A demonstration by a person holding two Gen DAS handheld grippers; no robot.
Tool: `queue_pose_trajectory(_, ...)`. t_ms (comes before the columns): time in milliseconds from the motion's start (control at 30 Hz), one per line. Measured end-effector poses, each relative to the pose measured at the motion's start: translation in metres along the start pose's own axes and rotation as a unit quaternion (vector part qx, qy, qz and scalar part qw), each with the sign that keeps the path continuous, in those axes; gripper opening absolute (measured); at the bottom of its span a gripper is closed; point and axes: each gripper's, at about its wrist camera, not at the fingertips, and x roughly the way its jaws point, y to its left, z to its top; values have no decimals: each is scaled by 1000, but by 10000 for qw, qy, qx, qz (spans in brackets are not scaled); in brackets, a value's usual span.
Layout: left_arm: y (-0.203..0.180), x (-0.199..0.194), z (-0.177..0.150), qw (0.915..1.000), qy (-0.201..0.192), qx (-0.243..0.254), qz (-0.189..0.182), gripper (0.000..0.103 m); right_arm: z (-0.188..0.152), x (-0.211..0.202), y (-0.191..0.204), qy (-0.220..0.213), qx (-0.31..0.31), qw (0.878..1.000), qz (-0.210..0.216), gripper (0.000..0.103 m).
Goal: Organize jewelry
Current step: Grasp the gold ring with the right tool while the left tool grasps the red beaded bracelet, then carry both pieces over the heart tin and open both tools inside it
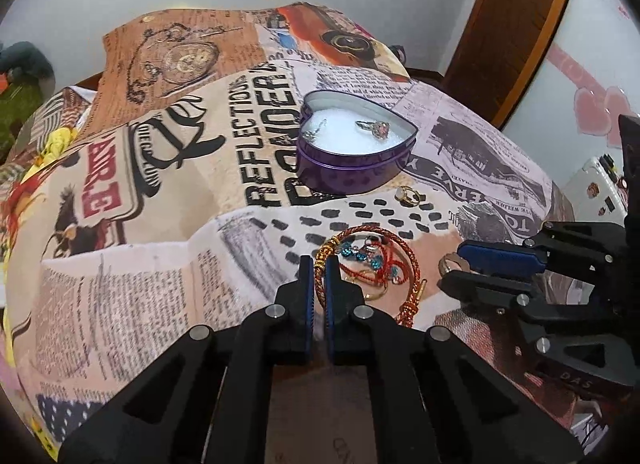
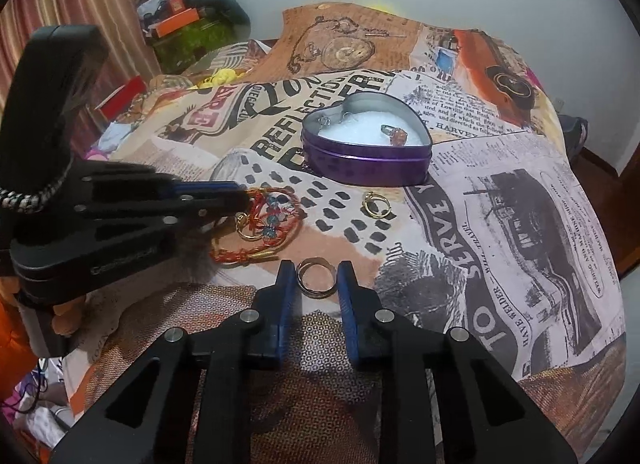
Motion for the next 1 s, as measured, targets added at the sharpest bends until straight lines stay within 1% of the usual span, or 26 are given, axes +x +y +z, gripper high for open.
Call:
queue_pose_trajectory(133,2,-15,-2,9998,-143,-119,52,3,1,-8,0,-101,26,9999,-65,19)
queue_pose_trajectory(367,-2,-42,3,9987,-460,-71,189,3,9,-31,0,-397,66,9990,-201,19)
queue_pose_trajectory(433,-4,-47,6,9984,-537,-50,176,3,11,-38,0,-506,76,9984,-242,19)
queue_pose_trajectory(567,-6,-53,12,9979,-619,-3,182,3,18,-47,0,-659,21,9972,-366,20)
queue_pose_trajectory(800,-11,-59,28,9964,-819,42,209,4,35,-59,-6,-969,19,9942,-458,20)
queue_pose_trajectory(1000,-14,-60,46,9947,-1000,80,231,3,48,-62,-12,-1168,53,9919,-491,20)
